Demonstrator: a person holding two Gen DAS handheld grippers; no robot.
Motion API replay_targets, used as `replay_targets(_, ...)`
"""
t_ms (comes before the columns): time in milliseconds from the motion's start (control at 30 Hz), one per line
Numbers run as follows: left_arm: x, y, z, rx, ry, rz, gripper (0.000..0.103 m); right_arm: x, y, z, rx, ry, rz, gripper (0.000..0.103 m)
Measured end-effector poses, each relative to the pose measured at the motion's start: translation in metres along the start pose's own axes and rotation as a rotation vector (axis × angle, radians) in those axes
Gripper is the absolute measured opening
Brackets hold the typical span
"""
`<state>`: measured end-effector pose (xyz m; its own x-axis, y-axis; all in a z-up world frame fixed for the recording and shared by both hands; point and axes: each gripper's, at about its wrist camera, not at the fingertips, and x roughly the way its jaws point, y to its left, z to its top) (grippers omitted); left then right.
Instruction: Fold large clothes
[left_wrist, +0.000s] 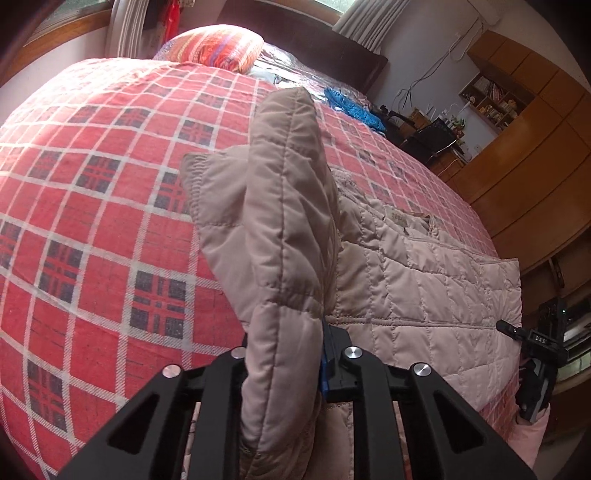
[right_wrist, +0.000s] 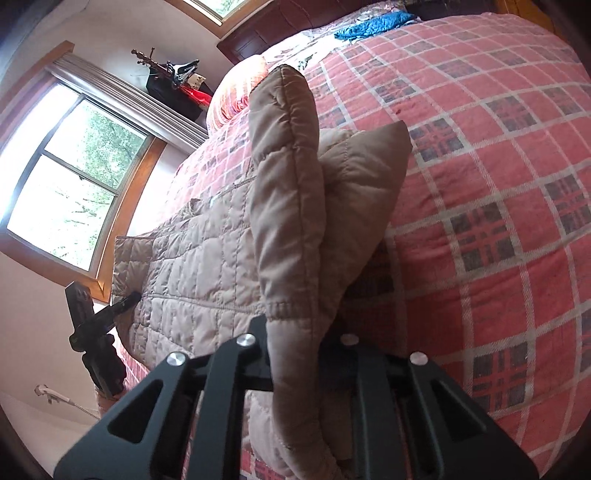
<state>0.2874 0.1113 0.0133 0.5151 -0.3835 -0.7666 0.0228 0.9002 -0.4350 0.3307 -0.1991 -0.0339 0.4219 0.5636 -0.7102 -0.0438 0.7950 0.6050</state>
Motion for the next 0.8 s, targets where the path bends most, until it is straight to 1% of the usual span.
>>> replay_targets(200, -0.048, -0.02, -0.009, 0.058, -0.085, 0.011, 0.014, -0.035, 0.023, -0.007, -0.062, -0.035, 0.002, 0.011)
replay_targets(333, -0.081, -0.032, -0.02, 0.074, -0.13, -0.005, 0.014, -0.065, 0.032, -0.019, -0.102, -0.06, 0.01, 0.011)
replay_targets(467, -0.112, -0.04, -0.042, 0.087, -0.158, -0.016, 0.014, -0.088, 0.048, -0.038, -0.144, -0.079, 0.009, 0.01)
replay_targets(633, -0.131, -0.044, -0.083, 0.121, -0.153, -0.001, 0.014, -0.105, 0.059, -0.072, -0.196, -0.086, -0.012, 0.011)
replay_targets(800, -0.129, -0.03, -0.124, 0.11, -0.109, 0.003, 0.015, -0.1, 0.052, -0.109, -0.189, -0.04, -0.031, 0.011)
